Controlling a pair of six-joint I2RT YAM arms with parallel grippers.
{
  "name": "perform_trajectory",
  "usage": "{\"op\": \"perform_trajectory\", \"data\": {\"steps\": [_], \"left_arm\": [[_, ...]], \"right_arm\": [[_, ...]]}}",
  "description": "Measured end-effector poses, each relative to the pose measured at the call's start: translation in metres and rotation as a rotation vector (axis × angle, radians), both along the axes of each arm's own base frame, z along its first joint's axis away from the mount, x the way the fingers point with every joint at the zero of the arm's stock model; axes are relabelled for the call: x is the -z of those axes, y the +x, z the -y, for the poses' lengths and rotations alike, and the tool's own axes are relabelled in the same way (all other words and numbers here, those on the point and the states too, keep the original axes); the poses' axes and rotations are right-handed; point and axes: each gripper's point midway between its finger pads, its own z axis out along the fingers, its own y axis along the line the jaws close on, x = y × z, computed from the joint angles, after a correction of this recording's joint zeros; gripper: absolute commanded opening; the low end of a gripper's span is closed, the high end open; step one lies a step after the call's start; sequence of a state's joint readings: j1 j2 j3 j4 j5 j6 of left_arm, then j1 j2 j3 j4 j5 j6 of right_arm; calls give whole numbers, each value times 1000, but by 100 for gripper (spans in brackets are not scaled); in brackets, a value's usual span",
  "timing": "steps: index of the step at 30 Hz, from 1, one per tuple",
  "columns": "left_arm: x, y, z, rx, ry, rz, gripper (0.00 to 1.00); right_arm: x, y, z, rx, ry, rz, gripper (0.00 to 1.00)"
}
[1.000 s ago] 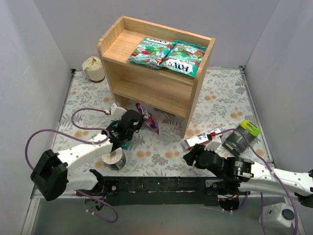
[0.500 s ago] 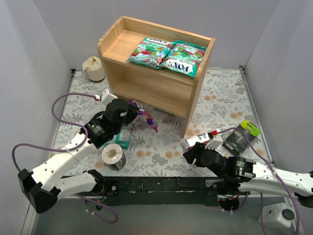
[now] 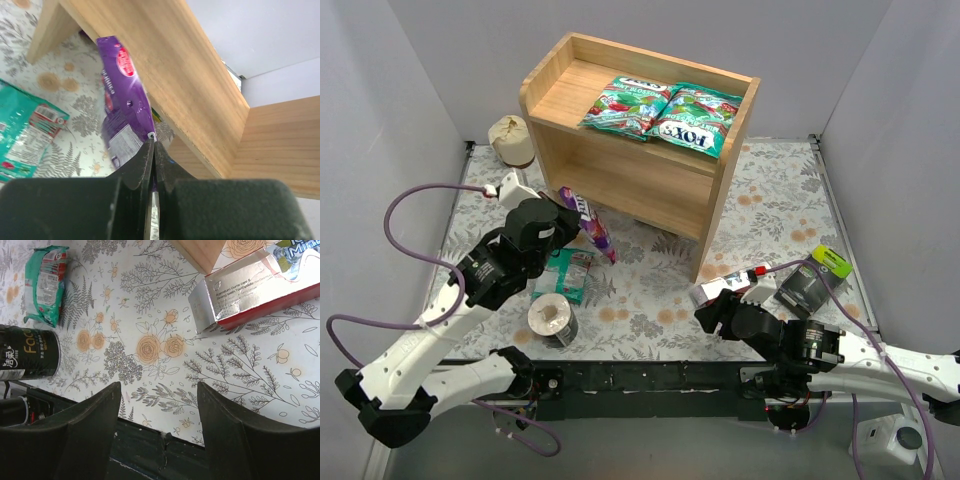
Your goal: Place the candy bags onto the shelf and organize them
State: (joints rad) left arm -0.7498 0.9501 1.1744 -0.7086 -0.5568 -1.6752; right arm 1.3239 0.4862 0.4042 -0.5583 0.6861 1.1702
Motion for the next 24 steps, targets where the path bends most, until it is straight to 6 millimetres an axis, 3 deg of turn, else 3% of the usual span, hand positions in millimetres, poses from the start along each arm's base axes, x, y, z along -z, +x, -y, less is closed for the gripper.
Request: {"op": "perform_trajectory", "data": {"steps": [5,18,24], "left_arm": [[-26,2,-11,-24,43,57,0],[-188,-2,-47,-110,10,410,0],[-232,12,-40,-120,46,529,0]], "right_arm": [[-1,1,1,5,1,5,70],[-2,3,2,14,-2,15,70],[-2,3,2,15,-3,16,70]]}}
